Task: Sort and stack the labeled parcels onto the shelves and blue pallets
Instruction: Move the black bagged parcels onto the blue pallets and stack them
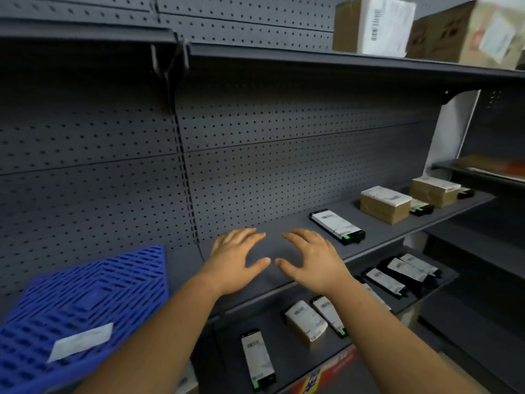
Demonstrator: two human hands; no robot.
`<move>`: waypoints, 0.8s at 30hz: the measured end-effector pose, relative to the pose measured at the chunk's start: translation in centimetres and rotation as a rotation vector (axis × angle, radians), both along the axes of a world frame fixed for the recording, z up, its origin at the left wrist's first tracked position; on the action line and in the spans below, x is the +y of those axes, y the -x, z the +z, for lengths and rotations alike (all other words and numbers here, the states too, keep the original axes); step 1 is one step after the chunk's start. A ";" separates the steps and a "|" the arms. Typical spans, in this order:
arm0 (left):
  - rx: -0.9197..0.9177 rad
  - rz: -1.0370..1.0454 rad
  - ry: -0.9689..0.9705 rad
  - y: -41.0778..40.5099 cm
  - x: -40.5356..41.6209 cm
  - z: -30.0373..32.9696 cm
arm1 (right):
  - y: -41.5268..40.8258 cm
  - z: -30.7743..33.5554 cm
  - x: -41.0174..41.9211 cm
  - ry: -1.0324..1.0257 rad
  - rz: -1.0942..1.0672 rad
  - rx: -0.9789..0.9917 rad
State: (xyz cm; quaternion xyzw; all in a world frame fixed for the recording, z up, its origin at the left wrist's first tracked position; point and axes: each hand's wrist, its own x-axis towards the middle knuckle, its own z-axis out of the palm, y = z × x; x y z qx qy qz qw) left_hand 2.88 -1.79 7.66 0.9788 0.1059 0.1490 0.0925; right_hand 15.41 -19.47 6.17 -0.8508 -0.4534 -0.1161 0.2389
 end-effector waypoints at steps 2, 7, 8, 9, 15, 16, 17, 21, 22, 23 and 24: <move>0.003 0.012 0.012 -1.5 -2.0 -0.5 | -2.0 -0.2 -1.8 0.000 0.016 -0.003; 0.011 0.014 -0.024 -5.1 -6.0 -1.0 | -6.2 -0.7 -5.7 -0.016 0.016 0.015; 0.007 0.009 -0.025 -6.1 -6.6 -1.0 | -7.0 -0.8 -6.3 -0.020 0.010 0.017; 0.001 0.005 -0.017 -7.1 -7.2 -1.0 | -7.9 -1.1 -6.9 -0.026 0.004 0.020; -0.013 -0.063 0.019 -14.7 -10.4 -2.4 | -13.9 -2.9 -10.8 -0.032 -0.051 0.027; -0.018 -0.078 0.023 -16.5 -11.1 -2.6 | -15.3 -3.1 -11.7 -0.027 -0.061 0.026; -0.028 -0.090 0.024 -17.9 -11.6 -2.6 | -16.4 -3.1 -12.2 -0.022 -0.067 0.020; -0.089 -0.140 0.059 -24.5 -13.7 -2.6 | -22.1 -1.7 -14.9 0.009 -0.112 0.001; -0.091 -0.147 0.071 -26.2 -14.2 -2.4 | -23.6 -1.2 -15.5 0.012 -0.126 0.003; -0.091 -0.154 0.080 -27.7 -14.7 -2.2 | -25.0 -0.8 -16.0 0.008 -0.138 0.004; -0.097 -0.160 0.081 -29.1 -15.1 -2.1 | -26.3 -0.6 -16.5 -0.002 -0.147 0.001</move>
